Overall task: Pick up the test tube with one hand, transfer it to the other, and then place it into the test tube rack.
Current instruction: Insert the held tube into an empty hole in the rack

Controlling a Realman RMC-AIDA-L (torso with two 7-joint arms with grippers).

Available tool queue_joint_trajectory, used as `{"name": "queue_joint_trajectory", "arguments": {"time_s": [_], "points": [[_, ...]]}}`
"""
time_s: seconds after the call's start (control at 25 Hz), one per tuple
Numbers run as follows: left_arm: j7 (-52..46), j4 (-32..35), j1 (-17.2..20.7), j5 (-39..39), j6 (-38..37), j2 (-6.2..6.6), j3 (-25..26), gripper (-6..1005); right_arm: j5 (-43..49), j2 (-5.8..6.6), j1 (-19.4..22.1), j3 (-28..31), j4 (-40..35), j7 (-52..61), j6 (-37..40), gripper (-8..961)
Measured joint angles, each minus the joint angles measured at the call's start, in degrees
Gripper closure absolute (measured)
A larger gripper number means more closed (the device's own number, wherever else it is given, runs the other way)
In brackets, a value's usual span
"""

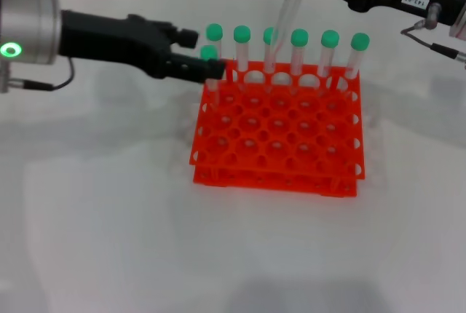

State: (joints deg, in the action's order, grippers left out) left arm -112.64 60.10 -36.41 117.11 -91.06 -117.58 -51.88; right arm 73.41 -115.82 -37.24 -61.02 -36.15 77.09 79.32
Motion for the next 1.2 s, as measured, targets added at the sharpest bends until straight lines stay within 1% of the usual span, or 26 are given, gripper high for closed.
{"name": "queue_joint_trajectory", "arguments": {"time_s": [0.16, 0.32, 0.36, 0.4, 0.56, 0.64, 0.8, 0.88, 1.2], "points": [[-2.7, 4.7, 2.2, 3.1, -2.7, 0.37, 0.1, 111, -0.4, -0.19, 0.7, -1.2, 0.3, -1.9, 0.2, 685], [-3.4, 8.7, 4.3, 5.2, -5.4, 0.66, 0.2, 111, -3.2, -0.33, 2.2, -4.4, 0.4, -4.4, 0.1, 683], [-3.4, 10.6, 5.8, 5.4, -6.2, 1.04, 0.3, 112, -4.3, -0.35, 2.5, -5.6, 0.4, -5.2, 0.0, 683], [-3.4, 10.6, 5.8, 5.4, -6.2, 1.04, 0.3, 112, -5.0, -0.34, 2.6, -6.5, 0.4, -5.7, -0.2, 682], [-2.6, 13.7, 9.2, 5.8, -7.5, 2.18, 0.5, 112, -8.5, -0.36, 2.6, -11.1, 0.3, -6.9, -2.5, 680], [-1.8, 14.6, 10.4, 7.3, -8.1, 2.73, 0.5, 112, -10.4, -0.37, 2.6, -13.6, 0.1, -8.1, -3.6, 679], [-0.5, 15.6, 11.5, 10.0, -9.0, 3.29, 0.6, 111, -13.7, -0.38, 2.2, -18.4, -0.1, -9.3, -6.6, 677], [0.6, 16.0, 11.9, 10.6, -9.3, 3.54, 0.6, 111, -14.7, -0.37, 2.1, -19.5, -0.1, -9.7, -7.6, 676], [5.5, 16.0, 12.8, 12.0, -9.4, 3.77, 0.7, 111, -21.4, -0.37, 1.5, -27.0, -1.3, -14.2, -12.6, 672]]}}
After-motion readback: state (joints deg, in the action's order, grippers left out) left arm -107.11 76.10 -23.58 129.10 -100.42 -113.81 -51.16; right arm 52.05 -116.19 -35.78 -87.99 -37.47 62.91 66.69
